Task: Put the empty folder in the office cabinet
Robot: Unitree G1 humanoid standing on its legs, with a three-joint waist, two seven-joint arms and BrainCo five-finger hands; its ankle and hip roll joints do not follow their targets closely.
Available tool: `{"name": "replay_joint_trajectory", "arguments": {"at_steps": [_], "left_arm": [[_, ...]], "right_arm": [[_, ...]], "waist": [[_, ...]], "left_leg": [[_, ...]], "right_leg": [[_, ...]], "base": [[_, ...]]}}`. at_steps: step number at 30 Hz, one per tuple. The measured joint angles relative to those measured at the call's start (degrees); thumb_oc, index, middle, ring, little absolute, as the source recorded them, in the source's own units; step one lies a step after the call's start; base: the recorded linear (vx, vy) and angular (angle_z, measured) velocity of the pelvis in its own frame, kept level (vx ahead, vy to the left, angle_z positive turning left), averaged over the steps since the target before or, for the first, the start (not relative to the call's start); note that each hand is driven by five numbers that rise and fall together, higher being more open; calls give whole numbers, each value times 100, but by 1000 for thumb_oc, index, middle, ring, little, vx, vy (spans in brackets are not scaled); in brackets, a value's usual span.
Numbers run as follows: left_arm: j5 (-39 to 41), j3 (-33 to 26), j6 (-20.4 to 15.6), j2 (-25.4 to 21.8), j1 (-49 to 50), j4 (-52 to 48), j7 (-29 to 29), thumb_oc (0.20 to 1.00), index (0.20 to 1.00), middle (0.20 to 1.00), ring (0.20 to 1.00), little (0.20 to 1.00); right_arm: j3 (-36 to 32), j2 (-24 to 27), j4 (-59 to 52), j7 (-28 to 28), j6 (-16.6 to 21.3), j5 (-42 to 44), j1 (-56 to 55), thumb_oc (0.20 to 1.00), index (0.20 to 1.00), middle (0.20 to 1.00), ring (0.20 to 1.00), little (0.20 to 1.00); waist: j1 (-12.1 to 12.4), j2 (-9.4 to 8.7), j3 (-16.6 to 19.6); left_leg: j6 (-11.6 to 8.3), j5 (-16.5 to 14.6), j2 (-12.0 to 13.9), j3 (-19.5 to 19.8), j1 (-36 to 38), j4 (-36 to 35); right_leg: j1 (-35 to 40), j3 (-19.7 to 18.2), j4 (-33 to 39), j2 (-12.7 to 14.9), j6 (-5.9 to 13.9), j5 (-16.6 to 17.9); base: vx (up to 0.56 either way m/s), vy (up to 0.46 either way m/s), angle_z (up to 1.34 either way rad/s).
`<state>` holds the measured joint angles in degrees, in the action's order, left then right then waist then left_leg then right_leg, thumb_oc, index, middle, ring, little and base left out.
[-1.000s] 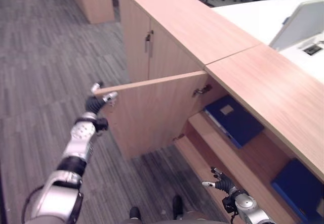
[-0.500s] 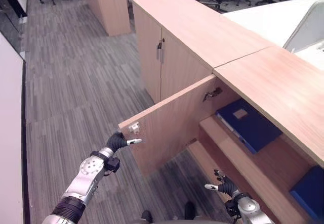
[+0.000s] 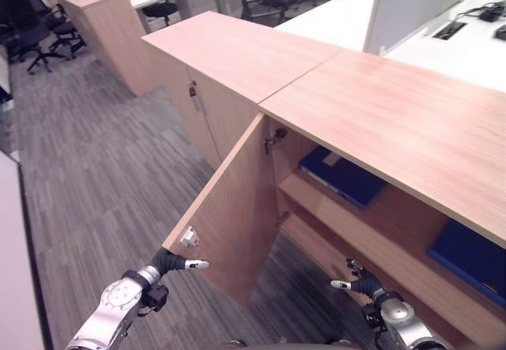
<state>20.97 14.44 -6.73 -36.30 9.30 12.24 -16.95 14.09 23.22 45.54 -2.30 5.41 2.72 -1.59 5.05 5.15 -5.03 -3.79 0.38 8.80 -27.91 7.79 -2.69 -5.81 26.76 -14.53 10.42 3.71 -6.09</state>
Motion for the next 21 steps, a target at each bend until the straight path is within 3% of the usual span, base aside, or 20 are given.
{"name": "replay_joint_trajectory", "arguments": {"at_steps": [1,2,4,5,6,7,8,9,10,11,12,13,14,15,16,17,18,19,20,21], "left_arm": [[-1,-4,14,36,-4,2,21,1000,1000,1000,1000,1000],[-1,3,39,109,-6,2,50,1000,1000,1000,1000,1000],[10,9,66,195,5,5,156,1000,1000,1000,1000,1000],[5,5,167,230,4,80,227,1000,1000,1000,1000,1000],[4,-2,221,380,5,177,258,1000,1000,1000,1000,1000],[8,2,236,325,42,202,302,1000,1000,1000,1000,1000],[8,5,234,198,47,238,300,1000,1000,1000,1000,1000],[11,23,243,268,43,341,349,1000,1000,1000,1000,1000],[31,103,233,287,39,411,423,1000,1000,1000,1000,1000],[57,169,230,371,29,463,467,1000,1000,1000,1000,1000],[67,222,223,535,-44,491,469,1000,1000,1000,1000,1000],[87,248,199,756,-124,453,470,1000,1000,1000,1000,1000],[124,352,101,687,-316,179,476,1000,1000,1000,1000,1000],[121,400,-25,693,-559,338,441,1000,1000,1000,1000,1000],[117,550,27,960,-771,602,455,1000,1000,1000,1000,1000],[118,742,16,1080,-721,578,412,1000,1000,1000,1000,1000],[166,751,-8,1183,-765,598,544,1000,1000,1000,1000,1000],[170,650,-8,1232,-878,669,592,1000,1000,1000,1000,1000],[163,554,-13,1255,-973,741,624,1000,1000,1000,1000,1000],[161,425,-22,1368,-949,787,638,1000,1000,1000,1000,1000]], "right_arm": [[-42,-10,3,4,-27,1,-4,1000,1000,1000,1000,1000],[-65,12,6,9,-52,1,4,1000,1000,1000,1000,1000],[-158,-16,21,10,-94,5,40,1000,1000,1000,1000,1000],[-143,1,20,16,-100,15,-10,1000,1000,1000,1000,1000],[-143,65,-1,49,-84,17,-15,1000,1000,1000,1000,1000],[-150,32,10,98,-76,21,24,1000,1000,1000,1000,1000],[-143,41,11,135,-89,25,1,1000,1000,1000,1000,1000],[-28,45,84,172,-122,23,132,1000,1000,1000,1000,1000],[80,43,204,201,-118,23,270,1000,1000,1000,1000,1000],[105,44,219,236,-112,23,360,1000,1000,1000,1000,1000],[88,71,230,254,-111,23,420,1000,1000,1000,1000,1000],[80,145,243,263,-125,24,538,1000,1000,1000,1000,1000],[127,122,248,261,-143,25,727,1000,1000,1000,1000,1000],[181,-5,352,250,-105,22,809,1000,1000,1000,1000,1000],[192,-116,512,260,-130,24,905,1000,1000,1000,1000,1000],[240,-209,525,233,-125,24,936,1000,1000,1000,1000,1000],[227,-299,543,231,-102,26,984,1000,1000,1000,1000,1000],[225,-330,603,229,-92,26,1007,1000,1000,1000,1000,1000],[212,-339,619,225,-107,24,948,1000,1000,1000,1000,1000],[242,-98,542,213,-107,21,861,1000,1000,1000,1000,1000]], "waist": [[-14,18,19],[-25,167,95],[-45,175,99],[-158,-15,154],[-268,148,192],[-263,139,168],[-262,54,143],[-321,81,139],[-263,20,144],[-224,-15,146],[-216,82,158],[-140,351,162],[24,358,92],[35,103,-21],[-51,-79,-172],[6,-242,-177],[50,-351,-220],[47,-406,-266],[12,-293,-255],[42,343,-189]], "left_leg": [[-32,-8,2,-4,-56,-15],[-66,-25,77,-9,-123,-83],[-165,96,109,-365,-157,-32],[-277,40,-17,-534,-148,225],[-479,-4,113,-725,-174,331],[-447,-33,222,-935,-180,554],[-406,-134,263,-941,-219,745],[-424,-86,275,-417,-306,1169],[-187,3,107,354,-354,1297],[-108,-50,-160,1005,-325,1067],[-79,-69,-251,1146,-239,580],[77,-174,6,1299,-244,304],[177,-238,-14,2270,-32,314],[-145,-601,-123,2553,-27,604],[-224,-809,-204,2884,-372,1141],[-206,-943,-495,3443,-498,840],[-198,-859,-749,3784,-548,367],[-213,-684,-829,3960,-613,-14],[-159,-573,-776,3737,-771,-34],[256,-746,-178,3482,-898,14]], "right_leg": [[-40,-71,173,-67,69,38],[-42,-49,340,-150,146,70],[-317,-246,-460,-66,3,-137],[-314,-398,-580,65,-220,-283],[-330,-335,-614,34,-207,-433],[-362,-460,-659,3,-287,-475],[-395,-601,-591,-53,-386,-232],[-402,-1069,-352,-327,-312,-129],[-397,-1492,-76,-466,-303,41],[-344,-1833,355,-542,-284,162],[-245,-1740,860,-593,43,79],[-316,-1471,592,-816,-45,49],[-741,-1405,-936,-799,-415,-426],[-669,-1806,-985,-788,-744,-500],[-519,-2062,-740,-839,-676,-259],[-434,-2368,-273,-831,-628,101],[-323,-2717,238,-847,-638,372],[-199,-2960,697,-893,-564,491],[-24,-3020,1215,-958,-297,488],[-9,-3002,1007,-1468,-85,422]], "base": [[-5,-122,-54],[-19,-136,-48],[-30,-160,-42],[-27,-181,-33],[6,-195,-37],[36,-11,-42],[31,-2,-71],[-11,15,-99],[20,19,-128],[67,20,-119],[125,20,-97],[132,-8,-112],[136,-26,-110],[139,-36,-87],[118,-29,-73],[91,-18,-109],[75,10,-157],[56,16,-161],[127,71,-185],[136,81,-182]]}}
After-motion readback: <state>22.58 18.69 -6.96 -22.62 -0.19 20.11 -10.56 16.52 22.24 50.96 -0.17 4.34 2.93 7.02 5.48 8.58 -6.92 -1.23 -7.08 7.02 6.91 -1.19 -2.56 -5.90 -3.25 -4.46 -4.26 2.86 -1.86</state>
